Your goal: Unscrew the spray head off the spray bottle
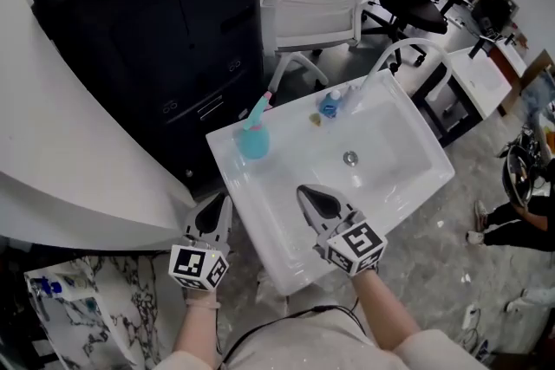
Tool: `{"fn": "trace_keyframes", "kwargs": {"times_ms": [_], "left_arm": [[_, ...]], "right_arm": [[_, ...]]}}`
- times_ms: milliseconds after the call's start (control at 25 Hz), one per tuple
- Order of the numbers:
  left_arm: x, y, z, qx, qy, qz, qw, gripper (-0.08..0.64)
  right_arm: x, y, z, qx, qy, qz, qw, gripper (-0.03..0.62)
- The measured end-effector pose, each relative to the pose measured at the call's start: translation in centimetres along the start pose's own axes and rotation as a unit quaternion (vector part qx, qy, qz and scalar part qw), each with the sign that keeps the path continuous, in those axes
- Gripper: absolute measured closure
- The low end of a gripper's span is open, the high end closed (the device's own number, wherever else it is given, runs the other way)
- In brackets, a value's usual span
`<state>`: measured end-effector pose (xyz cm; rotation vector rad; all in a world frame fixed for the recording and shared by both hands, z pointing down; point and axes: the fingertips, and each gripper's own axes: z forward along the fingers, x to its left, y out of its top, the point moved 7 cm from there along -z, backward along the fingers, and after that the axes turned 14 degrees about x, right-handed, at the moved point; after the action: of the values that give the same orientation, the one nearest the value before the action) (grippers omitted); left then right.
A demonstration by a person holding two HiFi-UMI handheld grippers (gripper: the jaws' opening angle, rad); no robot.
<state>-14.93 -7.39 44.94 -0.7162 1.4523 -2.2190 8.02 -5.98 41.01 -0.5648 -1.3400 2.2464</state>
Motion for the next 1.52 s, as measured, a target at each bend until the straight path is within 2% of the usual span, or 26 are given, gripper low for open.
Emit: {"fn": "trace_keyframes", "kwargs": {"times_ms": [120,320,400,560,720,800,880,1000,1040,1160,1320,1520], "left_arm": [[0.1,0.6,1.6,-0.006,-0.012,0.008,0.9999,0.547],[0.3,1.6,4.5,-0.003,-0.028,0.031,0.9991,0.367],[0.5,1.9,6.0,0.008,-0.029,0.045,0.9985,0.328],[0.6,2.4,9.3,0.037,-0.016,0.094,0.9948,0.253],[1.3,3.2,12.5,0.064,0.008,0.118,0.9909,0.196],[1.7,3.5,13.8,0.074,0.013,0.129,0.9888,0.187],[1.9,3.4,14.8,0.088,0.010,0.158,0.9835,0.184],[1.7,2.7,16.1,0.116,-0.001,0.232,0.9659,0.183],[1.6,2.8,16.5,0.119,-0.005,0.245,0.9622,0.182],[1.9,3.2,17.5,0.120,-0.017,0.241,0.9630,0.181],[2.2,3.7,18.5,0.119,-0.019,0.234,0.9648,0.183],[1.7,3.2,19.2,0.138,0.015,0.269,0.9532,0.192]], "right_arm": [[-0.5,0.9,1.4,0.004,0.009,-0.008,1.000,0.581],[-1.9,3.1,4.1,-0.009,0.025,-0.004,1.000,0.505],[-2.3,4.2,5.3,-0.016,0.034,0.006,0.999,0.461],[-3.0,6.4,7.7,-0.022,0.047,0.022,0.998,0.398],[-3.9,8.4,9.9,-0.013,0.053,0.027,0.998,0.373],[-4.4,8.9,11.0,0.004,0.052,0.027,0.998,0.370],[-4.7,9.2,12.0,0.024,0.054,0.027,0.998,0.354],[-5.0,9.7,13.2,0.043,0.063,0.033,0.997,0.334],[-5.0,10.0,13.5,0.046,0.067,0.038,0.996,0.333],[-5.1,10.6,14.2,0.057,0.080,0.062,0.993,0.330],[-5.2,11.1,14.7,0.079,0.079,0.064,0.992,0.330],[-5.7,10.9,15.2,0.108,0.078,0.076,0.988,0.330]]}}
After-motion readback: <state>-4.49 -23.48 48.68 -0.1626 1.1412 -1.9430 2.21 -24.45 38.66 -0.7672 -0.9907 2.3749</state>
